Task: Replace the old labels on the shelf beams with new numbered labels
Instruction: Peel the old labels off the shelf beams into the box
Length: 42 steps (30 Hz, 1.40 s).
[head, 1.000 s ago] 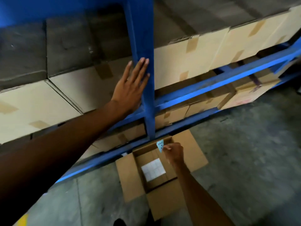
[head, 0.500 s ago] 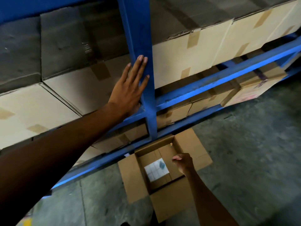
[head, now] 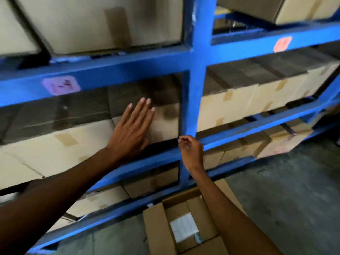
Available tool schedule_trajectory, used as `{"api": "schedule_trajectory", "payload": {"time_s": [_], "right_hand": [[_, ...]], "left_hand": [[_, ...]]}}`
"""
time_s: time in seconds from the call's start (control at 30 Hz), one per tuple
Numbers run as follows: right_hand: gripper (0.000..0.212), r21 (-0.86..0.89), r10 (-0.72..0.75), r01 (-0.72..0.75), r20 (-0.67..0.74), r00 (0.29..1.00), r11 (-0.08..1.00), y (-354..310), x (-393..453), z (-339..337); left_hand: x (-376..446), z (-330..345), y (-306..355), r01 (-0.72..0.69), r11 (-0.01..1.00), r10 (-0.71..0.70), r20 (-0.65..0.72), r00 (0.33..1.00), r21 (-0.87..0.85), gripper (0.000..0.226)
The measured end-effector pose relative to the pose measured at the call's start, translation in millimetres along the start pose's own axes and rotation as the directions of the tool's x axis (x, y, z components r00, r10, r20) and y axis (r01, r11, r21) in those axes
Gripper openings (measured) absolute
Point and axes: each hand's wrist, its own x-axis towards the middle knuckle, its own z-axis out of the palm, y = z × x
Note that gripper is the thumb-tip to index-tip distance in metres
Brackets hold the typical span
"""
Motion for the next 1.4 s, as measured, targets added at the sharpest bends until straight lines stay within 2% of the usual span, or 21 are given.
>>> {"api": "schedule_trajectory", "payload": {"time_s": [0.07,0.17,0.3,0.37,0.5,0.6,0.7,0.83,0.93,1.0,1.13,1.23,1.33,1.4], "right_hand": [[0.012,0.062,-0.105,0.107,-0.039,0.994,0.992,-46,-5,23],[0.020,0.092,-0.309,0.326,-0.164,0.937,0.941,-114,-23,61],[0.038,-0.075,-0.512,0.508,-0.205,0.834,0.858,-178,-47,115],[0.045,-0.185,-0.526,0.494,-0.227,0.820,0.850,-198,-52,138],[0.056,-0.370,-0.504,0.390,-0.294,0.812,0.843,-223,-62,176],[0.054,-0.450,-0.454,0.301,-0.284,0.845,0.841,-227,-62,189],[0.048,-0.508,-0.474,0.299,-0.260,0.841,0.808,-226,-68,198],[0.043,-0.423,-0.485,0.341,-0.299,0.822,0.839,-229,-72,203],[0.029,-0.231,-0.388,0.317,-0.421,0.820,0.920,-237,-71,201],[0.017,-0.140,-0.327,0.295,-0.441,0.836,0.945,-243,-70,198],[0.004,-0.042,-0.296,0.299,-0.318,0.901,0.953,-248,-60,182],[0.002,0.032,-0.297,0.304,-0.138,0.945,0.952,-250,-56,157],[0.002,0.084,-0.297,0.296,-0.001,0.955,0.952,-252,-61,137],[0.006,0.143,-0.289,0.284,0.012,0.957,0.948,-252,-63,128]], "left_hand": [[-28,-11,-34,0.041,0.999,-0.040,-0.026,0.999,0.034,0.085],[-71,-29,-88,0.113,0.990,-0.107,-0.065,0.992,0.086,0.089],[-110,-47,-156,0.230,0.965,-0.218,-0.102,0.971,0.127,0.090],[-118,-52,-182,0.248,0.959,-0.240,-0.071,0.968,0.138,0.094],[-127,-52,-217,0.171,0.981,-0.174,0.020,0.985,0.092,0.114],[-126,-46,-216,0.168,0.985,-0.169,0.002,0.986,0.041,0.109],[-125,-40,-211,0.183,0.983,-0.183,-0.021,0.983,0.017,0.105],[-124,-38,-209,0.197,0.980,-0.198,-0.039,0.980,-0.016,0.107],[-123,-37,-208,0.194,0.980,-0.196,-0.058,0.979,-0.037,0.106],[-123,-35,-208,0.193,0.980,-0.195,-0.058,0.979,-0.039,0.106],[-121,-32,-208,0.194,0.981,-0.195,-0.065,0.979,-0.028,0.108],[-121,-29,-208,0.194,0.981,-0.195,-0.088,0.977,-0.026,0.109],[-119,-27,-206,0.198,0.980,-0.201,-0.116,0.973,-0.038,0.107],[-118,-27,-203,0.214,0.975,-0.219,-0.125,0.968,-0.056,0.104]]}}
